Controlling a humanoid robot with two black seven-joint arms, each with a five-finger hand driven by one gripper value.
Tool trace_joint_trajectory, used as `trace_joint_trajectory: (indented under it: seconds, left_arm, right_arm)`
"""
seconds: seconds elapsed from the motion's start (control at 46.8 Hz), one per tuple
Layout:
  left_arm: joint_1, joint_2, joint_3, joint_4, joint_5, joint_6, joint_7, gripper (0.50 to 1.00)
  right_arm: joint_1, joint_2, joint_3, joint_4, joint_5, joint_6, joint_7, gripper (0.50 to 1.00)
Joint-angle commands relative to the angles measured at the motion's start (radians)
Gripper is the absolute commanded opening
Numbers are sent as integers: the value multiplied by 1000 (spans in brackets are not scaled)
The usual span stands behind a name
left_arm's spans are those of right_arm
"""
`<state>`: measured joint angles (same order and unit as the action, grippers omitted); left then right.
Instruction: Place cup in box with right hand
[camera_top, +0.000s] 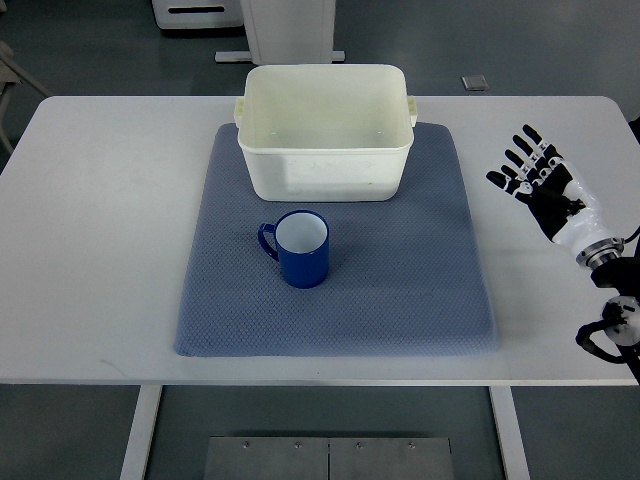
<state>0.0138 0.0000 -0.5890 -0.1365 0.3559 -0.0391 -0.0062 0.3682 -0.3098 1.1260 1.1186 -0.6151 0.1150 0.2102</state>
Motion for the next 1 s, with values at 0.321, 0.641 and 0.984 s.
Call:
trace_joint_trajectory:
  seconds: [0.321, 0.641, 0.984]
  left_arm:
    - [0, 0, 0, 0, 0, -1, 0, 1000]
    - [-2, 0, 0, 0, 0, -1, 0, 1000]
    - [-2, 0, 0, 0, 0, -1, 0, 1000]
  right_arm:
    - [0, 0, 1, 0, 2, 0, 0, 1000]
    - [0, 6, 5, 0, 2, 0, 5, 1000]
    - [0, 3, 6, 1, 3, 0, 11, 1000]
